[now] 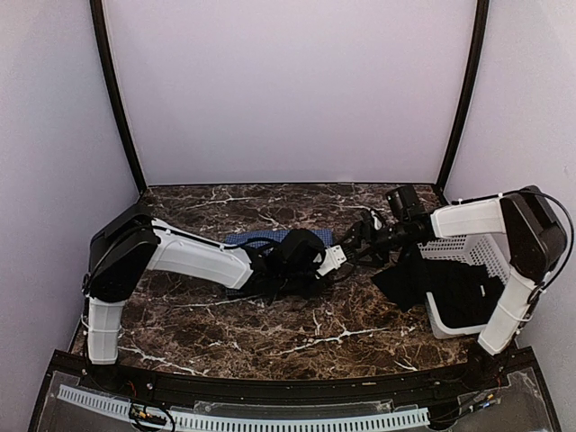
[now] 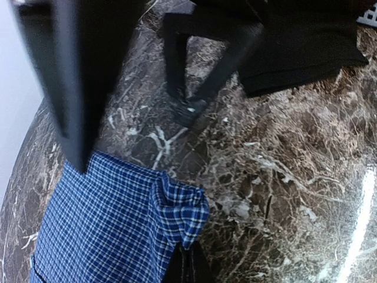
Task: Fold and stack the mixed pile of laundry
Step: Pick up the square-folded shirt from the center of the board, then pass from the left arm to the right
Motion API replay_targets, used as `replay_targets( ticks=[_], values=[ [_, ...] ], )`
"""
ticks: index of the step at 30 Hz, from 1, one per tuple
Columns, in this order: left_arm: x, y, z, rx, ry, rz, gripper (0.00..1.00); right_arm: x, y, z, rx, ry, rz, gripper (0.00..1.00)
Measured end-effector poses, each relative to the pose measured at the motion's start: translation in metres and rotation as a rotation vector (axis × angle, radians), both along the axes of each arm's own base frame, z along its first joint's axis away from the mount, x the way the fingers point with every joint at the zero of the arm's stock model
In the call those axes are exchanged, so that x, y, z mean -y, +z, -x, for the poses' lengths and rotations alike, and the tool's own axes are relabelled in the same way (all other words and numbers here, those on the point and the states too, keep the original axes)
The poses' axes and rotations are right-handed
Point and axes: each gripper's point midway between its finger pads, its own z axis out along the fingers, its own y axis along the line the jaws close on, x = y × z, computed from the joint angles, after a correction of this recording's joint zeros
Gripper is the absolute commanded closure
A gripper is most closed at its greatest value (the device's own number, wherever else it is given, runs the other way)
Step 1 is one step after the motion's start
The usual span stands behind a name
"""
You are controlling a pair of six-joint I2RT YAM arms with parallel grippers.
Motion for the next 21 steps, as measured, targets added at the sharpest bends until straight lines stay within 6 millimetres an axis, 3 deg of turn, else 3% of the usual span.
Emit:
replay_targets(
  ticks=[5, 21],
  values=[
    [-0.006, 0.02, -0.01, 0.005, 0.03, 0.063, 1.0, -0.007, -0.012, 0.002, -0.057, -0.004, 0.001, 0.17],
    [-0.019, 0.034, -0.007, 0.022, 0.043, 0.112, 1.0, -0.05, -0.013, -0.006, -0.209, 0.002, -0.114, 0.21]
  ],
)
